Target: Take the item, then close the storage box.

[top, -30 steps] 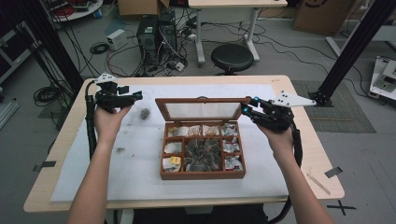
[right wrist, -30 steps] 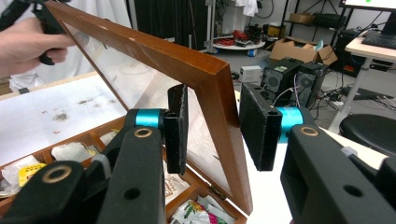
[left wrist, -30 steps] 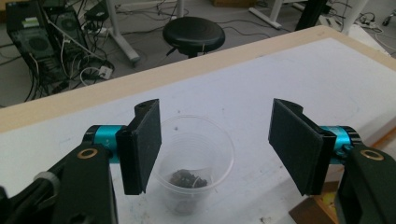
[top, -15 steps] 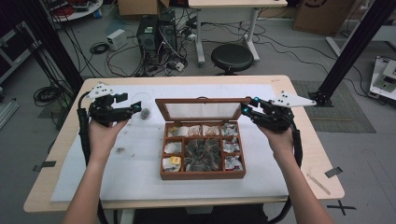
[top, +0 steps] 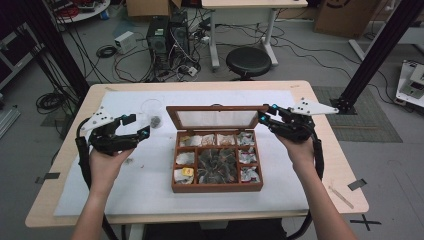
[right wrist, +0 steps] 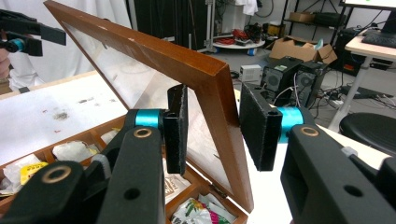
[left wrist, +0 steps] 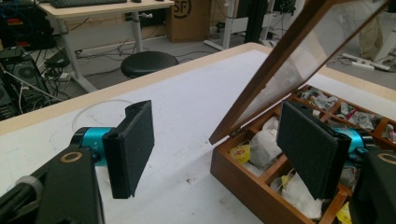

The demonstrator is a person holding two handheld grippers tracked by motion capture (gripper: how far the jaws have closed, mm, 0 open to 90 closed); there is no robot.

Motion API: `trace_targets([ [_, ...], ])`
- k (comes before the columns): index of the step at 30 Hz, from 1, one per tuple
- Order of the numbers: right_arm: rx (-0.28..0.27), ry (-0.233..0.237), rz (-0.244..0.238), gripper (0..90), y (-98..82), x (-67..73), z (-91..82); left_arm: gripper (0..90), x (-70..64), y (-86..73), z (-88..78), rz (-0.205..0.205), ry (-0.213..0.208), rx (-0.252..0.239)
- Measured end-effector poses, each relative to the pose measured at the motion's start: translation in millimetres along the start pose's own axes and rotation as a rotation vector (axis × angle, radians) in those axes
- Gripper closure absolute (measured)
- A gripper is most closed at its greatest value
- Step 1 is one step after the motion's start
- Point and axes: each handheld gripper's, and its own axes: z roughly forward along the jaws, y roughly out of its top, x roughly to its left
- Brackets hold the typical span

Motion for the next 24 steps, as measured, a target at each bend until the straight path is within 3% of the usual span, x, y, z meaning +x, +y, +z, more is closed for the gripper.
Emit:
trace_targets([
  [24, 0.013, 0.001, -0.001, 63.9, -1.0, 3.3, -3.1, 27.8, 2.3, 2.3, -10.9, -0.016, -0.013, -0.041],
])
